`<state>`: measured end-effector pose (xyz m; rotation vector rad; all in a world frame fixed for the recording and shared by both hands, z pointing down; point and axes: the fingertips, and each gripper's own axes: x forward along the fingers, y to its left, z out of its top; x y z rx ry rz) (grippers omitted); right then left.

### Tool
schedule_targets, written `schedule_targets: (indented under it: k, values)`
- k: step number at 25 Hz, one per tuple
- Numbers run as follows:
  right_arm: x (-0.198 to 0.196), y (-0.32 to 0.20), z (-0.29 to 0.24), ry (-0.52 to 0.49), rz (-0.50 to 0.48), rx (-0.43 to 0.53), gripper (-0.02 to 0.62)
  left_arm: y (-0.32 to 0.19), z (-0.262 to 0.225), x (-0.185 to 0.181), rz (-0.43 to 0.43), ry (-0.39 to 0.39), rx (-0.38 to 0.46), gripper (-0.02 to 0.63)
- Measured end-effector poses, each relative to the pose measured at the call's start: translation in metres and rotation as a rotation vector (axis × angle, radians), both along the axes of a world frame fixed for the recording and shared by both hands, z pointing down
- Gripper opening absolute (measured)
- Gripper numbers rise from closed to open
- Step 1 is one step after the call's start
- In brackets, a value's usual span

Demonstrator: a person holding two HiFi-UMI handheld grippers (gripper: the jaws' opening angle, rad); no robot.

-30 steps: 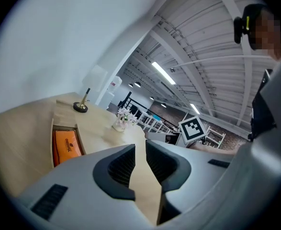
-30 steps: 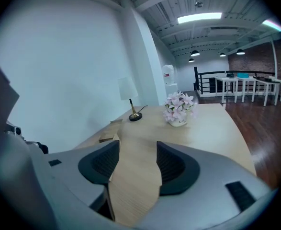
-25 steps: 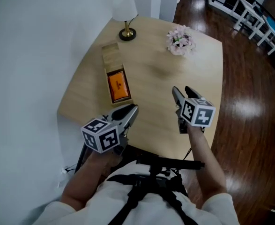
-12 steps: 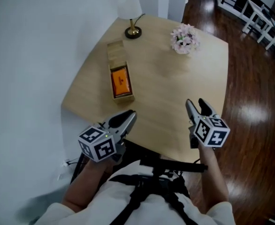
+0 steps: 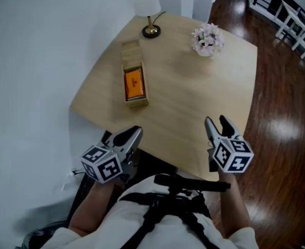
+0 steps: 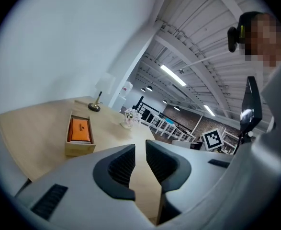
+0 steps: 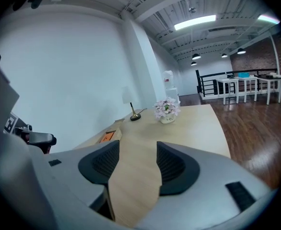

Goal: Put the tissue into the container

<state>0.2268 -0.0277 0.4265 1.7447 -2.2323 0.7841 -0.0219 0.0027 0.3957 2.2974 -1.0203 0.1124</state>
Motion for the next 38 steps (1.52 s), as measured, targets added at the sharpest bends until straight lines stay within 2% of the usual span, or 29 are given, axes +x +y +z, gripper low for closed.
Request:
schedule_targets:
  k: [11,19,28,34,38]
  values:
    - [-0.006,0.022,0.001,-0.006,-0.048,0.007,0.253,0.010,-0.005,-0.002,-0.043,-0.014,0.014,0.054]
    - [-0.010,0.028,0.007,-0.013,-0.010,-0.009,0.253,0.006,0.003,-0.029,-0.051,-0.033,0.000,0.054]
    - [-0.055,0.005,0.003,-0.019,0.020,-0.020,0.253,-0.018,0.005,-0.090,-0.069,-0.045,-0.003,0.054]
    - [-0.079,-0.013,0.001,-0.033,0.037,-0.043,0.253,-0.036,0.004,-0.111,-0.056,-0.032,0.006,0.054]
    - [-0.098,-0.017,0.008,-0.025,0.012,-0.077,0.253,-0.043,0.003,-0.121,-0.049,-0.019,0.010,0.054]
